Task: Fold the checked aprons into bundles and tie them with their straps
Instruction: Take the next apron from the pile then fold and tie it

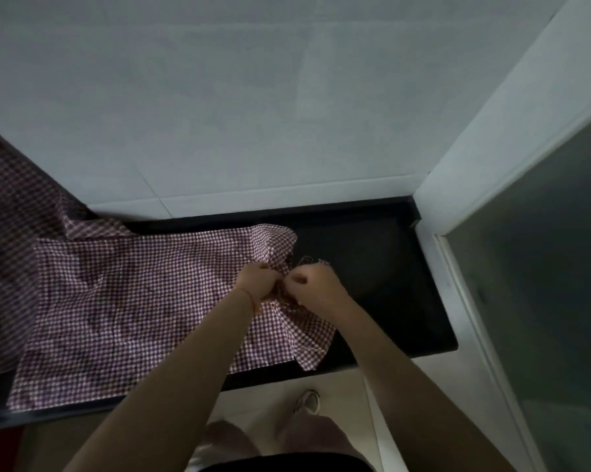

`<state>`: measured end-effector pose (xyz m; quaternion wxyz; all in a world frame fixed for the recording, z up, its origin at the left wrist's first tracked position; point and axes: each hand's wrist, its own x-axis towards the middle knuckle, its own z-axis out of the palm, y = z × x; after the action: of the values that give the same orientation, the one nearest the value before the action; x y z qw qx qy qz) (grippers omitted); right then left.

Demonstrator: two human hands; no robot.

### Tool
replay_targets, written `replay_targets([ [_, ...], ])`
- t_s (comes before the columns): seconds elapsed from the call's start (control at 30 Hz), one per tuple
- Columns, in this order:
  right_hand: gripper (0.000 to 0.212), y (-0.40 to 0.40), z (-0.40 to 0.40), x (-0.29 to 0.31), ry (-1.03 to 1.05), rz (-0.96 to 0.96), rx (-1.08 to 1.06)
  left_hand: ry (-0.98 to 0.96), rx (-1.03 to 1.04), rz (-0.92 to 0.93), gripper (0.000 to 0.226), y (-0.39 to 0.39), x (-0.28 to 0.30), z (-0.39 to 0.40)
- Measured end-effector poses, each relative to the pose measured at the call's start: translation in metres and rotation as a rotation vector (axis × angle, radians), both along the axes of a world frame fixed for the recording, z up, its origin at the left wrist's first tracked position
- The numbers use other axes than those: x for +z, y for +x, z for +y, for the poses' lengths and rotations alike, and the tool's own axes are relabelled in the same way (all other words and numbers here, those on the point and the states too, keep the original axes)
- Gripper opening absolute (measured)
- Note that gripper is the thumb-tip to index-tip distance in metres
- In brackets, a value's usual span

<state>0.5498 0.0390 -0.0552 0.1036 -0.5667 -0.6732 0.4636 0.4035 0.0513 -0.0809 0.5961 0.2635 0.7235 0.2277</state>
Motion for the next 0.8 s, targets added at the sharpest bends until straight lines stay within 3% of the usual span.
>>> replay_targets([
  [0.1,0.013,0.021,0.012,-0.015,0.066,-0.12,-0.358,-0.069,0.106,-0.052,0.006,-0.029,-0.013,-0.014],
  [0.17,0.016,0.028,0.019,-0.028,-0.056,-0.196,-0.451,-0.042,0.119,0.083,0.008,-0.053,-0.03,-0.025],
  [0.27,0.033,0.016,0.028,-0.037,-0.385,-0.122,-0.484,0.005,-0.024,0.368,0.037,-0.084,-0.062,-0.033],
  [0.33,0.037,0.003,0.028,-0.039,-0.462,-0.082,-0.512,0.055,-0.174,0.51,0.038,-0.085,-0.049,-0.037],
  [0.4,0.037,-0.012,0.028,-0.036,-0.566,0.061,-0.577,0.072,-0.283,0.573,0.035,-0.085,-0.04,-0.038],
  [0.47,0.052,-0.021,0.03,-0.039,-0.717,0.215,-0.612,0.062,-0.333,0.608,0.035,-0.084,-0.036,-0.036],
  [0.57,0.063,-0.03,0.027,-0.04,-0.809,0.211,-0.532,0.016,-0.435,0.647,0.036,-0.084,-0.034,-0.037],
  [0.63,0.046,-0.03,0.027,-0.031,-0.766,0.174,-0.538,0.026,-0.543,0.683,0.037,-0.086,-0.038,-0.039],
  [0.7,0.024,-0.02,0.031,-0.021,-0.589,0.158,-0.708,0.032,-0.54,0.705,0.038,-0.088,-0.043,-0.041],
  [0.8,0.019,0.024,0.037,-0.003,0.063,0.041,-1.122,0.054,-0.577,0.761,0.038,-0.08,-0.04,-0.042],
])
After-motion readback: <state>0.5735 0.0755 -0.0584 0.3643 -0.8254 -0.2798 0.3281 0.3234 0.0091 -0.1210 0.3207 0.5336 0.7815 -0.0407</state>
